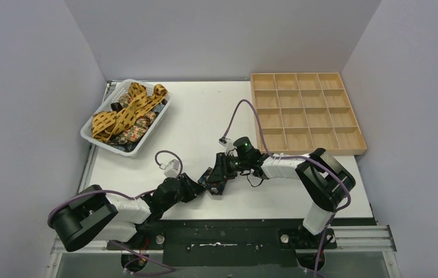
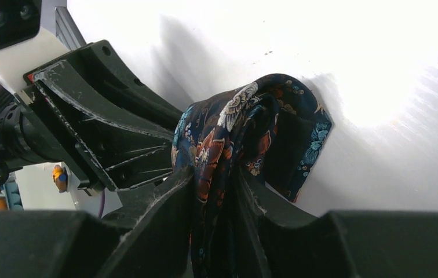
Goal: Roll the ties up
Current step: Pick up the tie at the center of the board.
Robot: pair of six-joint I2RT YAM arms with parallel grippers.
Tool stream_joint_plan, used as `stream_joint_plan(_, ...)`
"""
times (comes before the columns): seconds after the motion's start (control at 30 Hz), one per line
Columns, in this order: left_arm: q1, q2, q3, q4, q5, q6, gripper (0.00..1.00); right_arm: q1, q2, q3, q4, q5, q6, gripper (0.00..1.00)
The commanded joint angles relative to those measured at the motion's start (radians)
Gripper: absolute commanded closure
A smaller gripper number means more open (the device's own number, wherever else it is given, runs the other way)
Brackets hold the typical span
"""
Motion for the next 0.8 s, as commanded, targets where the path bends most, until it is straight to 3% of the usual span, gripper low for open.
stream_joint_plan(0.0, -0.007, 0.117, 0.009, 0.127, 0.005, -0.01, 0.81, 0.022, 0.015, 0.014, 0.059, -0.022, 0.027, 0.66)
stream_joint_plan(0.3, -0.021, 0.255, 0.014, 0.278, -0.035, -0.069, 0.87, 0.027, 0.062, -0.036, 0.144, -0.077, 0.109, 0.5)
stream_joint_plan(0.77, -0.05, 0.262, 0.025, 0.267, -0.107, -0.081, 0.87, 0.061, 0.127, -0.013, 0.166, -0.097, 0.135, 0.55)
